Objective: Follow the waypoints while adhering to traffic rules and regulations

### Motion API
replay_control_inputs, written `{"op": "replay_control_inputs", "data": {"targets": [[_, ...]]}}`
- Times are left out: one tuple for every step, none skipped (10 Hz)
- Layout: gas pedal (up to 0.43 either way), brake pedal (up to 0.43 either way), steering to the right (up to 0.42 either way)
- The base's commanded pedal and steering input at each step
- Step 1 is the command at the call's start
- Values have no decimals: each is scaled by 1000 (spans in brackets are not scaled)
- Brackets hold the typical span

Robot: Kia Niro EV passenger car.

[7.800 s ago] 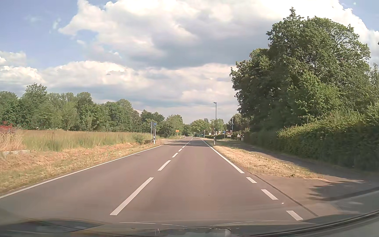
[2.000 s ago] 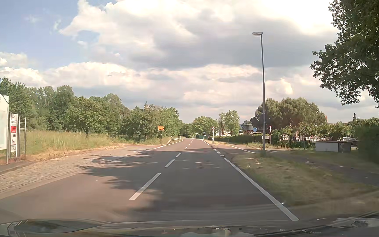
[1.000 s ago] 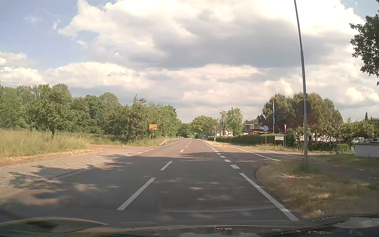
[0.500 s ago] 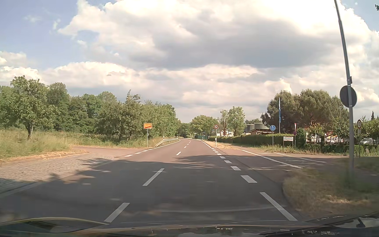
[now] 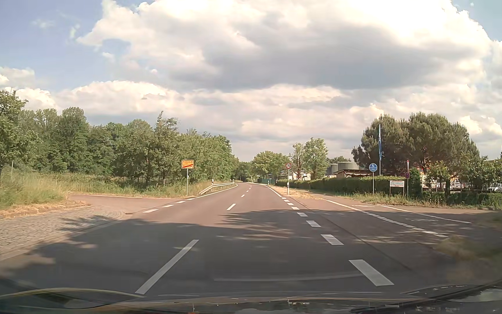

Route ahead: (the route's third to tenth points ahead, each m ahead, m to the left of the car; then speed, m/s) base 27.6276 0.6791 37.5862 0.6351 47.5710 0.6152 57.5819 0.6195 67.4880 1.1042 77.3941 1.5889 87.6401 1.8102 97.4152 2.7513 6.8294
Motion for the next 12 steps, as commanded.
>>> {"op": "replay_control_inputs", "data": {"targets": [[79, 0, 3], [79, 0, 3], [79, 0, 3], [79, 0, 2], [79, 0, 3], [79, 0, 2], [79, 0, 2], [79, 0, 1], [79, 0, 1], [79, 0, 1], [79, 0, 0], [79, 0, 0]]}}
